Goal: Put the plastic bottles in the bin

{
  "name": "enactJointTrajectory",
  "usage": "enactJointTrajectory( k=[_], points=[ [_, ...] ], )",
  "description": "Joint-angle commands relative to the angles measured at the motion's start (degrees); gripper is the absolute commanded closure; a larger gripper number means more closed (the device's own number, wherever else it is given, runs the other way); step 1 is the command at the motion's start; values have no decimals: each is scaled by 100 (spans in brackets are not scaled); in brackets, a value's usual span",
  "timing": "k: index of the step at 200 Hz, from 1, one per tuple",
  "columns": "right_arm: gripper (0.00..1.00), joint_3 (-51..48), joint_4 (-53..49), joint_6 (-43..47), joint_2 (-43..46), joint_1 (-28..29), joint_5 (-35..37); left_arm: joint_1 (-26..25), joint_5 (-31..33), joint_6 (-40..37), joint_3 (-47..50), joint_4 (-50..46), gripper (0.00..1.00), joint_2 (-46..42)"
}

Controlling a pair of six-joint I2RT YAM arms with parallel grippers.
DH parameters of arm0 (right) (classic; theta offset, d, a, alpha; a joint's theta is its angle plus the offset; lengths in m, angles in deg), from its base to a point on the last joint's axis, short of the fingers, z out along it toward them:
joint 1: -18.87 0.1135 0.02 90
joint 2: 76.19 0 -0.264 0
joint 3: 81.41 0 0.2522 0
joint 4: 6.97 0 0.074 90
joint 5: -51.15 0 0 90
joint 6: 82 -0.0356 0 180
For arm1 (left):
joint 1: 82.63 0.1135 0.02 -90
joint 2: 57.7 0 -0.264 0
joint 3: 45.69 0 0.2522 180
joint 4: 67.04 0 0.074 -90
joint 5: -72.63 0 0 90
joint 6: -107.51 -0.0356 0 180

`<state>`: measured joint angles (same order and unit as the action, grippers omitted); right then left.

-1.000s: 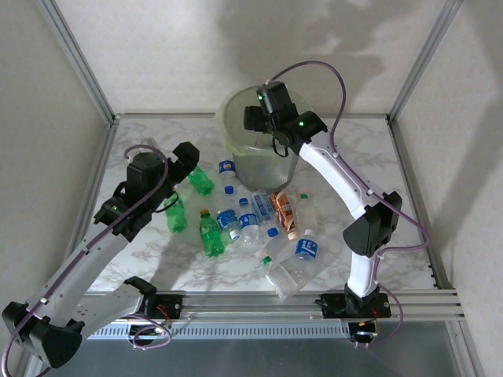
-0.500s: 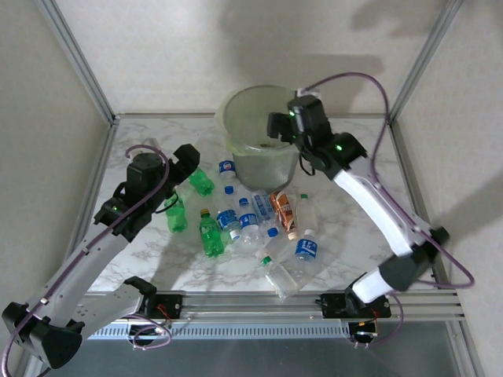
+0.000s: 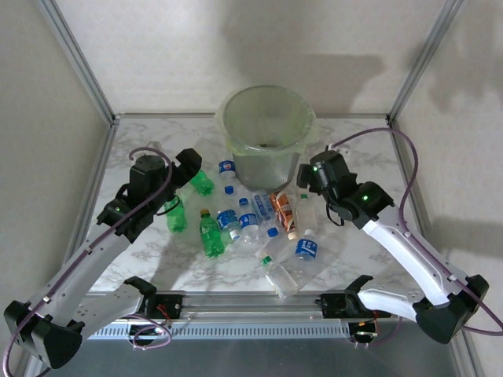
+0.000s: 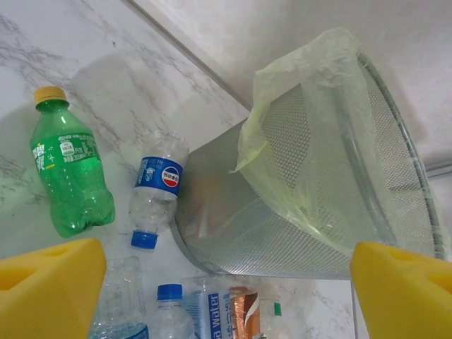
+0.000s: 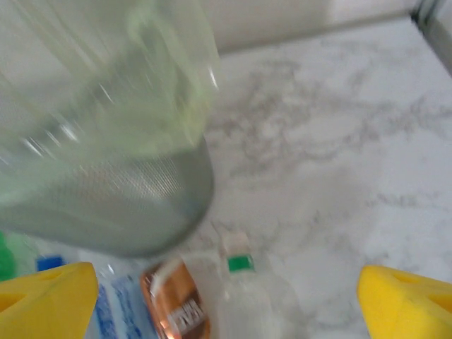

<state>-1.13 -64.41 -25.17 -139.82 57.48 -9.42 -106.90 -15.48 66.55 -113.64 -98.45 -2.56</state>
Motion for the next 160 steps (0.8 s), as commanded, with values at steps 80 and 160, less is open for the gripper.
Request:
enactJointTrajectory(
  k=[80, 160],
  points=[
    [7, -1348, -239, -937, -380, 10, -1320, 54, -53, 36, 128, -2, 13, -154],
    [14, -1473, 55, -1078, -528, 2793, -2024, 72, -39, 176, 212, 123, 15, 17]
  ],
)
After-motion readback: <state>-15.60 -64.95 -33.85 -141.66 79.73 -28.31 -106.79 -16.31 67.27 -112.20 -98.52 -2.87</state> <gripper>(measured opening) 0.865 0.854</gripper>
